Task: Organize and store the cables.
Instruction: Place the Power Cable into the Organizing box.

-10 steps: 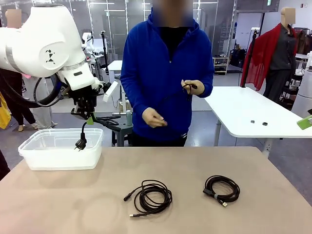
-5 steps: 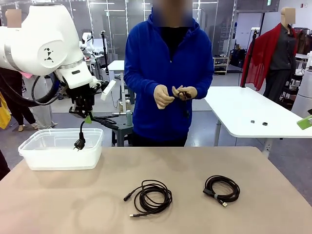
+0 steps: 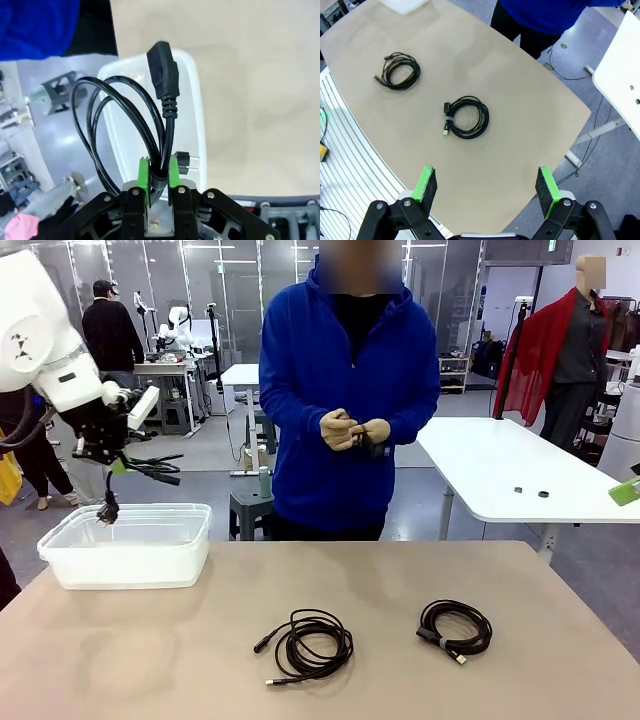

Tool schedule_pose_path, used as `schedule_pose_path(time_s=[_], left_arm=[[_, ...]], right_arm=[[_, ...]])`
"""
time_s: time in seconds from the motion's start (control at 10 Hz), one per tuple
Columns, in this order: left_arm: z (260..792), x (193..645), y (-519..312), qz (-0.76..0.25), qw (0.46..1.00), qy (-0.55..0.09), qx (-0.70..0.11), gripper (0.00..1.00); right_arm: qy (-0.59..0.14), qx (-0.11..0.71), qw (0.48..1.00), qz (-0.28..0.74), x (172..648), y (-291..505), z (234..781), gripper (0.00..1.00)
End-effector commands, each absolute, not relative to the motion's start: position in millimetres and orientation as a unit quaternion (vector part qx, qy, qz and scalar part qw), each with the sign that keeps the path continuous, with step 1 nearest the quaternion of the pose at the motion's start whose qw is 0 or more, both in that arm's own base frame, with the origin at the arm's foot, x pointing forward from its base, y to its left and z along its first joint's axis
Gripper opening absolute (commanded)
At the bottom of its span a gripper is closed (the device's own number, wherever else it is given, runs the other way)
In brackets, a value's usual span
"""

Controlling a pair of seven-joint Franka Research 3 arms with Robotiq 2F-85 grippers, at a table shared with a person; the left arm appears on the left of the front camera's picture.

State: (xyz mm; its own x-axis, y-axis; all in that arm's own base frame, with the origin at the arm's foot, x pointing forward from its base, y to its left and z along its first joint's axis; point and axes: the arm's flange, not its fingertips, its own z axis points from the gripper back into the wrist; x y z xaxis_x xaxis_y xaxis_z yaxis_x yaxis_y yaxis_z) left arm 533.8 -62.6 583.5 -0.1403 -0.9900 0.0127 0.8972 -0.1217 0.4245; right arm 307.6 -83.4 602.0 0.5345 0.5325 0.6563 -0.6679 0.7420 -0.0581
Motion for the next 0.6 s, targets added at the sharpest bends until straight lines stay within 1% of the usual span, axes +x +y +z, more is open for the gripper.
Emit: schedule_pose_path(time_s=[0.0, 0.1, 0.3, 0.5], left_arm=[[559.5, 545.4, -42.7, -0.703, 0.676, -0.183, 0.123, 0.18], [545.1, 553.0, -26.4, -0.686, 0.695, -0.188, 0.102, 0.18], [517.2, 568.0, -5.8, -0.666, 0.707, -0.203, 0.120, 0.18], [502.5, 580.9, 9.4, -0.657, 0.724, -0.188, 0.093, 0.18]], right_arm=[[-0.338, 0.102, 0.869, 0.347, 307.5, -84.8, 600.7, 1.00], [-0.338, 0.102, 0.869, 0.347, 307.5, -84.8, 600.7, 1.00], [-0.338, 0.102, 0.869, 0.347, 307.5, -84.8, 600.7, 1.00], [-0.338, 0.102, 0.869, 0.347, 307.5, -84.8, 600.7, 1.00]])
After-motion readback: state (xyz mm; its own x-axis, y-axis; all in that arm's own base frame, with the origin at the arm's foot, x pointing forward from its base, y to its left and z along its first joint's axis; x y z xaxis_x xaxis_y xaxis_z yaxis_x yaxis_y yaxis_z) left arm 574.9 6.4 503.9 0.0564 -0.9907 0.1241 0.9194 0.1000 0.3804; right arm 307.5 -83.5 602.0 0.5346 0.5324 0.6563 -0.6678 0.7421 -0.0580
